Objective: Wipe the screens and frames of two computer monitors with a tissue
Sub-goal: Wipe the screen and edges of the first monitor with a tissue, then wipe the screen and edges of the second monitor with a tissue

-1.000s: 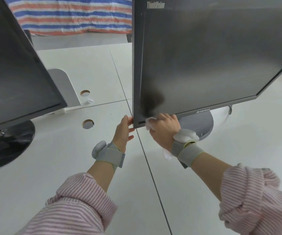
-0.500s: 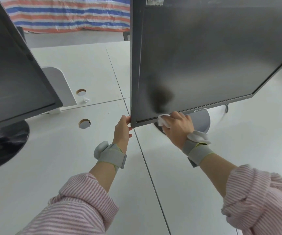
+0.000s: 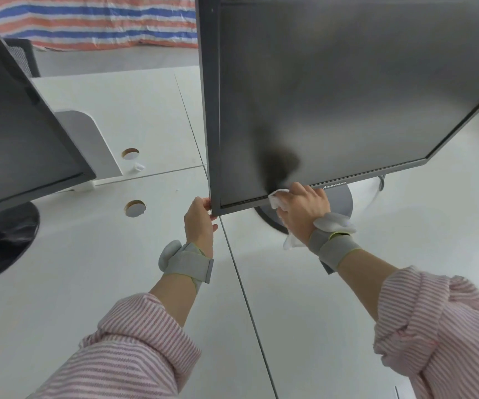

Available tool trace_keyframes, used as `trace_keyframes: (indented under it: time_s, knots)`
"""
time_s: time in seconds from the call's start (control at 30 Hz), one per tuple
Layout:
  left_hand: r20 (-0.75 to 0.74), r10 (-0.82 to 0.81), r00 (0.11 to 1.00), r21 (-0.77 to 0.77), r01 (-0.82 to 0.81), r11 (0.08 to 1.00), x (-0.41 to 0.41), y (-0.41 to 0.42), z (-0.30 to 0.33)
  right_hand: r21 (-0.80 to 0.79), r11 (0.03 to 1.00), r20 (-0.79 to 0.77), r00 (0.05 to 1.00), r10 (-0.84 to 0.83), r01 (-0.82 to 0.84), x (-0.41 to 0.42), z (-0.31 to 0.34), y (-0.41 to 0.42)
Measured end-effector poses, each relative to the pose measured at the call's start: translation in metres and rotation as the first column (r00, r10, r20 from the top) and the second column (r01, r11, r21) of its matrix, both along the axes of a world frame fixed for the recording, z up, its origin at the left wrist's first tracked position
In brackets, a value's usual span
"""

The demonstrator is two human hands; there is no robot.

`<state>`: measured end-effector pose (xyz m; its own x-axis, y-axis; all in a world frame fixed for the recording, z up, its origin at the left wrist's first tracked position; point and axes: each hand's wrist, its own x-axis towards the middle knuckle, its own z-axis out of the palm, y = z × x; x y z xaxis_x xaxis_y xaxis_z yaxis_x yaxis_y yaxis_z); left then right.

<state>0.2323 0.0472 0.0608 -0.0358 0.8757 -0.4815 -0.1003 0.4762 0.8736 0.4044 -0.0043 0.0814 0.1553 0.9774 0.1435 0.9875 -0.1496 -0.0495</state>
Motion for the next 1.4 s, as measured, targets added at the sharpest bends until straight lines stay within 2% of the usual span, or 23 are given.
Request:
trace_keyframes:
  time_s: [0.07,0.1,0.2,0.27,0.37,0.47,0.67,0.73,0.77,0.83,0.87,0.9,1.0,1.07,1.27,1.4]
  knots:
    - [0.035,0.017,0.999,-0.028,-0.016,0.999,0.001,-0.002,-0.002,-0.001,0.992,-0.029,0.991,-0.127,0.127,0.015,0.003,-0.003]
    - [0.069,0.032,0.997,-0.059,-0.028,0.998,0.003,-0.003,-0.004,0.027,0.990,-0.031,0.990,-0.139,0.139,0.020,0.003,-0.003]
    - [0.227,0.093,0.969,-0.222,-0.041,0.974,0.010,-0.007,-0.013,0.115,0.992,-0.036,0.998,0.057,-0.053,0.010,0.000,-0.002]
    - [0.371,0.154,0.916,-0.327,-0.026,0.945,0.019,-0.012,-0.018,0.125,0.975,-0.014,0.982,0.187,-0.184,0.002,-0.008,0.002]
    - [0.539,0.283,0.793,-0.401,-0.054,0.914,0.035,-0.015,-0.016,0.086,0.980,0.005,0.983,0.181,-0.181,0.014,-0.010,0.006]
    - [0.576,0.294,0.763,-0.380,-0.068,0.922,0.055,-0.016,-0.012,0.101,0.983,0.060,0.987,0.149,-0.154,0.052,-0.014,0.001]
    - [0.556,0.150,0.818,-0.332,0.052,0.942,0.117,-0.021,-0.007,0.167,0.984,0.132,0.990,0.047,-0.069,0.148,-0.011,-0.003]
    - [0.543,0.119,0.832,-0.325,0.077,0.943,0.138,-0.021,-0.006,0.097,0.993,0.080,0.994,-0.072,0.064,0.188,-0.005,-0.009]
    - [0.534,0.109,0.839,-0.325,0.084,0.942,0.148,-0.021,-0.007,0.021,0.977,0.015,0.977,-0.212,0.212,0.216,-0.005,-0.013]
    - [0.503,0.084,0.860,-0.328,0.100,0.939,0.161,-0.019,-0.006,-0.150,0.842,-0.176,0.824,-0.538,0.518,0.261,-0.004,-0.029]
    - [0.481,0.066,0.874,-0.334,0.114,0.936,0.165,-0.019,-0.005,-0.196,0.792,-0.238,0.755,-0.611,0.579,0.274,-0.007,-0.039]
    - [0.457,0.039,0.889,-0.340,0.134,0.931,0.169,-0.019,-0.004,-0.237,0.799,-0.263,0.755,-0.601,0.553,0.278,-0.011,-0.044]
    - [0.362,-0.068,0.930,-0.350,0.203,0.914,0.174,-0.022,0.000,-0.415,0.856,-0.373,0.800,-0.470,0.310,0.247,-0.019,-0.050]
    - [0.279,-0.162,0.947,-0.348,0.257,0.902,0.170,-0.027,0.004,-0.438,0.880,-0.502,0.762,-0.408,0.182,0.215,-0.022,-0.048]
    - [0.066,-0.367,0.928,-0.282,0.370,0.885,0.124,-0.039,0.027,-0.316,0.938,-0.769,0.617,-0.168,-0.139,0.127,-0.001,-0.037]
    - [0.056,-0.384,0.921,-0.237,0.386,0.891,0.071,-0.051,0.039,-0.193,0.961,-0.843,0.535,-0.059,-0.197,0.068,0.015,-0.036]
